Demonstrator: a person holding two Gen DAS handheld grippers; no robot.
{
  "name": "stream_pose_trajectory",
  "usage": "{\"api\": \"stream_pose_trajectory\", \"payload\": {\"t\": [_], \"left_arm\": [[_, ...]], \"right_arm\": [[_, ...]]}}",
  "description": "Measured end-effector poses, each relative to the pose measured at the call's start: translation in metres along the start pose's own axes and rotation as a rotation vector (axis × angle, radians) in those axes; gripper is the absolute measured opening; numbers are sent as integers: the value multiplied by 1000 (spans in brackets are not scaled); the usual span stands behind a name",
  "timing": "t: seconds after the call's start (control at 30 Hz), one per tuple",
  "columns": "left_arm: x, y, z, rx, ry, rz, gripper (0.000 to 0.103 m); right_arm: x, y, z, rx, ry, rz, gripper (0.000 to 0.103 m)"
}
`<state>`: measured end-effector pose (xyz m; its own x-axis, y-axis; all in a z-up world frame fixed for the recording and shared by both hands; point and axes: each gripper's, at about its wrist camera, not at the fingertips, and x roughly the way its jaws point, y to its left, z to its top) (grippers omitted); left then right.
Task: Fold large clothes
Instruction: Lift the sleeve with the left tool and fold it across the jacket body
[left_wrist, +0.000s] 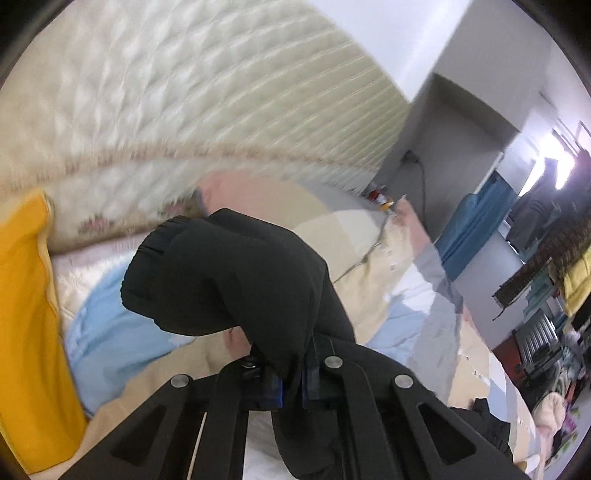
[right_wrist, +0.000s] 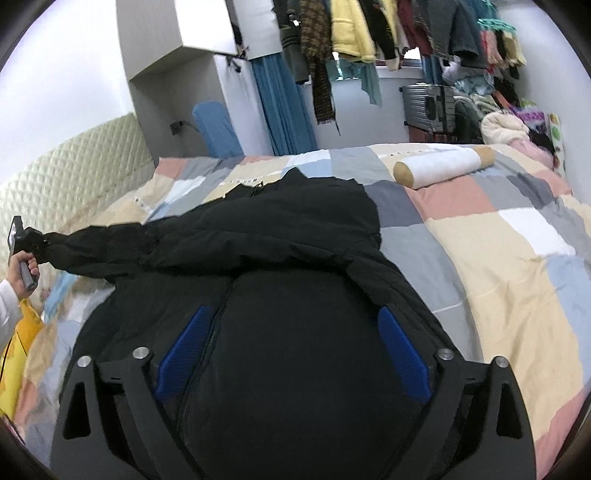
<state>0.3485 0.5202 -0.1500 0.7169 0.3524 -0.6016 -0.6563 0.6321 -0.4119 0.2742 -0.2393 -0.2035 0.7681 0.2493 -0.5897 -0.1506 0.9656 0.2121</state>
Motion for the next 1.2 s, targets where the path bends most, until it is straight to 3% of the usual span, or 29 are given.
{"api": "stream_pose_trajectory", "payload": {"t": [0.1,0.27,0.57,0.7,0.83,1.0,1.2], "left_arm": [[-39,-27,7,-3,-66,-74,5],[-91,-87,14,57,-114,-114,5],[-170,-217,-19,313,-198,-161,5],[-199,-277,-56,398,-217,-217,5],[-218,-326,-99,417,-167,-343,5],[-235,-398,-170,553,-145,-409,5],[-228,-465,-269,693,-69,-470,5]], "right_arm": [[-14,-8,3,14,-39,5,102],[-34,-23,8,23,-87,8,102],[-61,-44,7,23,-130,16,102],[-70,-55,4,7,-149,4,102],[-79,-67,1,9,-153,-12,102],[-89,-78,3,22,-173,-7,103],[-93,-90,2,39,-189,-9,103]]}}
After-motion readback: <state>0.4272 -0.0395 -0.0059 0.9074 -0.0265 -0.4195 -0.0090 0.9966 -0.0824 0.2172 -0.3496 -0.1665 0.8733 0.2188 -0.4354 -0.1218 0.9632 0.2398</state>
